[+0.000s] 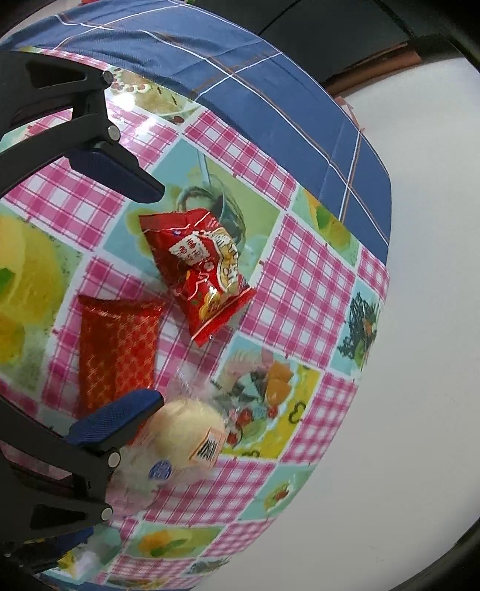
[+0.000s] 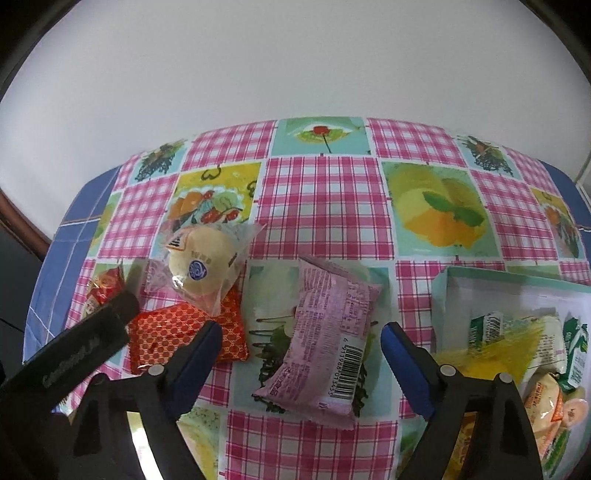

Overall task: Organize snacks
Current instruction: 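Move both open tools back over the remaining snack pile, then grasp the red rectangular packet with the left tool while the right tool grasps the pink bread packet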

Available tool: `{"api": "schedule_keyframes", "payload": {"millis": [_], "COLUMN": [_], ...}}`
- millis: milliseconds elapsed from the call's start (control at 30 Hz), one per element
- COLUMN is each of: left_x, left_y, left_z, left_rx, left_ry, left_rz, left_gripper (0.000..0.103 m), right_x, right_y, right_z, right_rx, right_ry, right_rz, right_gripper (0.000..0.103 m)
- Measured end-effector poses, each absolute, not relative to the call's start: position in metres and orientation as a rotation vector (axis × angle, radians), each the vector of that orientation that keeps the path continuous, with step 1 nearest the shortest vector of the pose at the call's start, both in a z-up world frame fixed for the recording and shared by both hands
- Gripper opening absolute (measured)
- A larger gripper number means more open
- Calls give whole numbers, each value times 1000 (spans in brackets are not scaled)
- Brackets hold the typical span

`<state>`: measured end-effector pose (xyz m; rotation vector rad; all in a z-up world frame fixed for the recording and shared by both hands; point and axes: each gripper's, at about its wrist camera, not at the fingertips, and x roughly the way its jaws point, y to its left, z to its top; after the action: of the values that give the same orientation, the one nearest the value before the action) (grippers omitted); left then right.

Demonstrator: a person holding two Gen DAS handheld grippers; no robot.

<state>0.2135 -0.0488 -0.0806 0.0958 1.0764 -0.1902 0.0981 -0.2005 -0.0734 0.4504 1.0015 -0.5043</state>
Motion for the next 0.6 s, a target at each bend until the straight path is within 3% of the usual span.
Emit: {"api": "schedule_keyframes", "payload": {"millis": [600], "left_x": [233], "left_y": [-56], "left_z": [-114], "left_rx": [169], "left_ry": [1090], "left_rz": [-92], "left_gripper": [101], "right_x": [108], "right_y": [-200], "right_z": [-85], "right_rx": [401], "right_ry": [1041], "right_rz": [-498], "right_gripper": [89]}}
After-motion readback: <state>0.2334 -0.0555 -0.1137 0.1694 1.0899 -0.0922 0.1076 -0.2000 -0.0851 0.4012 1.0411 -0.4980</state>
